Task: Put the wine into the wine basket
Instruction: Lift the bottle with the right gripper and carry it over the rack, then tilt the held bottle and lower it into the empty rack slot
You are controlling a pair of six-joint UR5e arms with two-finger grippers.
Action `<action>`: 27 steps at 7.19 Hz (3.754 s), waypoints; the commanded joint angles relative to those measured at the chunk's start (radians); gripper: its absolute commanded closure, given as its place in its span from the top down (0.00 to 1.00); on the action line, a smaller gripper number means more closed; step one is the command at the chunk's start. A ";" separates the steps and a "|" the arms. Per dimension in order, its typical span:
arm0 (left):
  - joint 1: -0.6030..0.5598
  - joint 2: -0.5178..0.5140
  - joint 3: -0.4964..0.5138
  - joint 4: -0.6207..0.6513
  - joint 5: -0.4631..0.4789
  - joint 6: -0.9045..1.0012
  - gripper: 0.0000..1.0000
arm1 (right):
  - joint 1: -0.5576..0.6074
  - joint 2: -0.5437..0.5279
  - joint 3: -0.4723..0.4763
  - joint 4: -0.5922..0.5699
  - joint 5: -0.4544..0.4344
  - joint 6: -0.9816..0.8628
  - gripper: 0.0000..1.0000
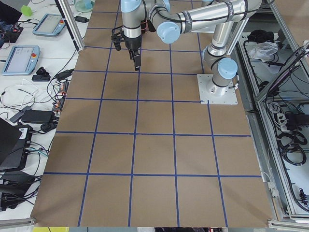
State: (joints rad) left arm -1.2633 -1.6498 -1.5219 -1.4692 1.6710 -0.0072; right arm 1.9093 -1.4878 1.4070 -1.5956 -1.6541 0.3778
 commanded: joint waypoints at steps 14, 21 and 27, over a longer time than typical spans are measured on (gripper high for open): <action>-0.295 0.093 -0.081 -0.092 -0.076 0.023 1.00 | -0.431 -0.151 0.142 -0.078 0.108 -0.669 0.00; -0.301 0.081 -0.083 -0.086 -0.115 0.026 1.00 | -0.474 -0.135 0.190 -0.157 0.154 -0.760 0.00; -0.294 0.076 -0.083 -0.083 -0.103 0.024 1.00 | -0.478 -0.134 0.251 -0.238 0.149 -0.801 0.00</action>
State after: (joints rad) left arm -1.5591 -1.5735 -1.6047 -1.5512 1.5655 0.0169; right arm 1.4315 -1.6220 1.6541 -1.8307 -1.5041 -0.4216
